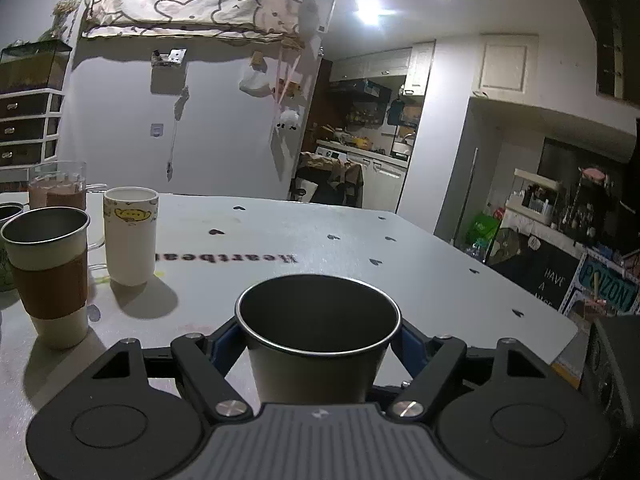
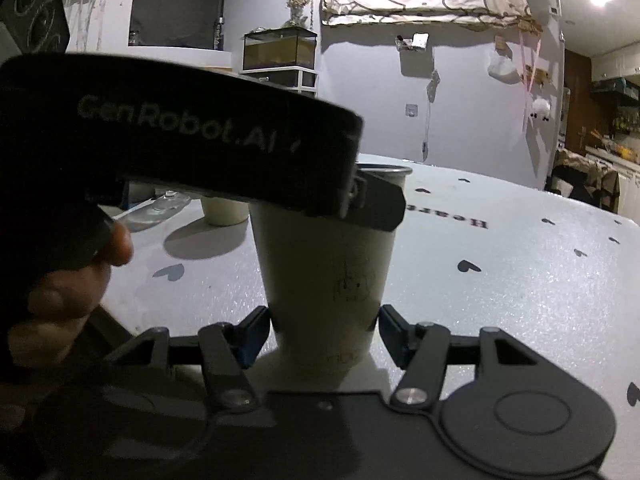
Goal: Flip cup upright
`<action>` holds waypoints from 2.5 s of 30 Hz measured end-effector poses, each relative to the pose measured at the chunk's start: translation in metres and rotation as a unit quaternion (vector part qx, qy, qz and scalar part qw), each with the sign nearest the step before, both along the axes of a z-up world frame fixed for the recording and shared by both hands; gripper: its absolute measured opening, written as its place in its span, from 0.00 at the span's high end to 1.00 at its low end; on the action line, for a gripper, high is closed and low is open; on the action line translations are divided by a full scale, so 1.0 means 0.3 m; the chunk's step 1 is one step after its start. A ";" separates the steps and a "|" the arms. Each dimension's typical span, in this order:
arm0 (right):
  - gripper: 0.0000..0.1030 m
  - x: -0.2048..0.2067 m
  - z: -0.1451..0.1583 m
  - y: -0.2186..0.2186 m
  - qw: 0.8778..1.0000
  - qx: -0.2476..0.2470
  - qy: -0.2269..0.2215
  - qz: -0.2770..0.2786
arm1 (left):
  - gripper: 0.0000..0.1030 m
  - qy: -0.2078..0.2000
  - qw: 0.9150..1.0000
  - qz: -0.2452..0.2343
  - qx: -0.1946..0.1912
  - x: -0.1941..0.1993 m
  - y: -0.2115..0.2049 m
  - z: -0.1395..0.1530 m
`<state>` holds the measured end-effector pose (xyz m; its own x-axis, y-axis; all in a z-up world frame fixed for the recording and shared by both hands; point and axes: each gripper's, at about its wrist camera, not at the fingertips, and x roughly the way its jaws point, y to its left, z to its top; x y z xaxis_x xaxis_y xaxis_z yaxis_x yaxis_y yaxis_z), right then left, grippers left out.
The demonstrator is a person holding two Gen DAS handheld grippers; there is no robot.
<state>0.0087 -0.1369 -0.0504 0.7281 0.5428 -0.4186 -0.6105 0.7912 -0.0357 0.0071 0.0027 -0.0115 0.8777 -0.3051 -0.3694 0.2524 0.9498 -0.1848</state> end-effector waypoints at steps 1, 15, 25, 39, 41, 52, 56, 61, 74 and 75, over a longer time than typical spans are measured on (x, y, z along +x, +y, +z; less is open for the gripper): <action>0.41 -0.005 -0.003 -0.001 1.000 0.000 -0.003 0.000 | 0.24 0.001 1.000 -0.003 0.003 -0.004 -0.003 -0.004; 0.34 0.002 -0.013 -0.028 1.000 0.013 0.005 -0.006 | 0.25 -0.012 0.999 0.004 0.046 0.030 -0.038 -0.014; 0.24 0.022 -0.002 -0.077 0.999 0.034 0.003 -0.042 | 0.25 -0.052 0.987 0.127 0.083 0.198 0.078 0.019; 0.24 0.018 -0.009 -0.081 0.999 0.033 0.003 -0.041 | 0.25 -0.027 0.980 0.190 0.056 0.334 0.214 -0.016; 0.24 0.014 -0.011 -0.080 0.999 0.032 0.003 -0.040 | 0.25 -0.027 0.980 0.191 0.057 0.332 0.211 -0.017; 0.24 0.015 -0.007 -0.082 0.998 0.034 0.002 -0.043 | 0.14 -0.020 0.981 0.188 0.053 0.317 0.207 -0.007; 0.24 0.019 0.001 -0.085 0.998 0.035 0.000 -0.044 | 0.09 -0.023 0.981 0.184 0.055 0.286 0.193 -0.007; 0.24 0.021 0.004 -0.086 0.998 0.038 -0.003 -0.045 | 0.06 -0.022 0.982 0.183 0.049 0.242 0.186 -0.004; 0.23 0.052 0.115 -0.102 0.996 0.074 -0.035 -0.037 | 0.05 -0.047 0.982 0.177 0.044 0.031 0.206 0.074; 0.23 0.058 0.128 -0.103 0.996 0.080 -0.035 -0.035 | 0.05 -0.049 0.982 0.179 0.045 0.012 0.210 0.078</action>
<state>0.0261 -0.1678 -0.0121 0.7913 0.5449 -0.2774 -0.5535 0.8311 0.0537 0.0108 0.0656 0.0121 0.9556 0.0588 -0.2886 -0.0875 0.9923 -0.0876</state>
